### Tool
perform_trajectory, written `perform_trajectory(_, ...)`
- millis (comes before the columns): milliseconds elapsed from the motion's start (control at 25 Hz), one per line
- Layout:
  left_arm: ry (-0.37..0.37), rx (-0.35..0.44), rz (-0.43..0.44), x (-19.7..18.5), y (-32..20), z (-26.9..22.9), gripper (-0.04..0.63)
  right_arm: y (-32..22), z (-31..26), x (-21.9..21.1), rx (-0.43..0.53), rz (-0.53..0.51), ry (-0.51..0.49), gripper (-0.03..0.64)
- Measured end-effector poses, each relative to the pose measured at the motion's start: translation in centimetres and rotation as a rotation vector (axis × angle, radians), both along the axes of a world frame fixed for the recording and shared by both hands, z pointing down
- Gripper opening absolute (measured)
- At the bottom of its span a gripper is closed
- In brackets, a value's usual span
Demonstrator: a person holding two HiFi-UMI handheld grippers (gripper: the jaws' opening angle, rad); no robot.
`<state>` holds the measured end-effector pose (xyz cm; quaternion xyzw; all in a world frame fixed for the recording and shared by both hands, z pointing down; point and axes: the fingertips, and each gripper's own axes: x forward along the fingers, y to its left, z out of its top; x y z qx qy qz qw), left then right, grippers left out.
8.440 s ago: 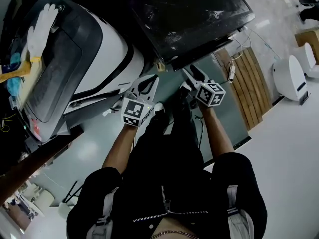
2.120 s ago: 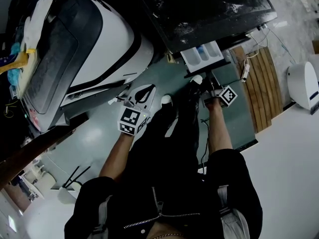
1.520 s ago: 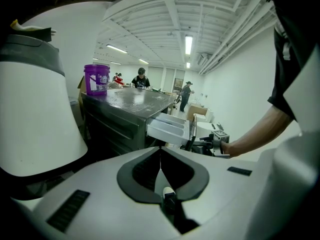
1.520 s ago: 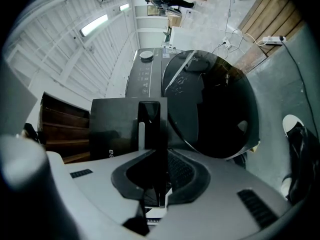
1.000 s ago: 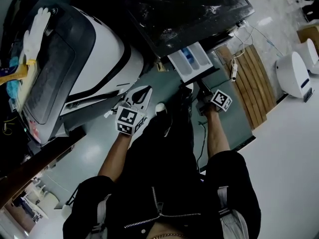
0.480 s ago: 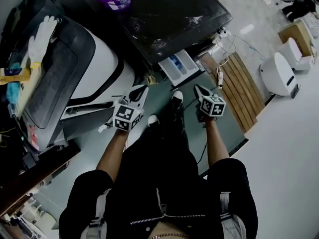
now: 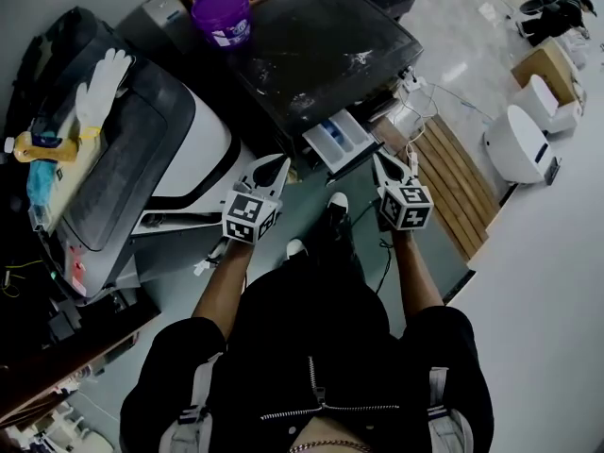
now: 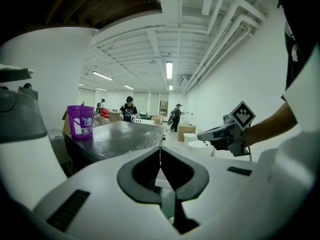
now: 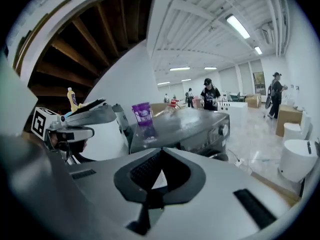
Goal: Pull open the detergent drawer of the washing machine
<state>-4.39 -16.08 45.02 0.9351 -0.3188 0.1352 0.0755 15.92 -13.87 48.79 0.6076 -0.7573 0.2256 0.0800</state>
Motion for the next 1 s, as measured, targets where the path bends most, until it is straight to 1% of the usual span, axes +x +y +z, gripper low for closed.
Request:
perform_trajectory(200,0.041,0.047,0.004,-0.2,0.0,-2.7,0.021,-0.1,-6.8,-1.4,0.169,-0.010,0.050,0.006)
perform_trajectory(360,0.061,0.083,-0.004,-0.9,-0.2,-4.4,0.021,0.3,-9.3,-1.8,0.243,0.002,0.058,0.006)
perform_trajectory(480,0.069,0.109,-0.010,-1.2,0.0,-5.5,0.021,1.1,-9.8,-1.9,0.261,0.016,0.070,0.005)
perform_trajectory(640,0.081,0.122,-0.011,-1.4,0.3,-6.1,0.021,2.1,-9.7,-2.5,0.269,0.014,0.084,0.005)
perform_trajectory(760,0.083,0.121,-0.008,-1.2,0.6,-6.1,0.021,2.6,-9.6,-3.1,0.272,0.001,0.081,0.005)
perform_trajectory(920,0.112,0.103,-0.010,-1.1,1.3,-6.3,0.021,3.3,-9.3,-3.1,0.274,-0.007,0.092,0.005)
perform_trajectory(1000,0.111,0.103,-0.011,-1.0,1.4,-6.2,0.021,3.6,-9.3,-3.2,0.273,-0.014,0.093,0.005)
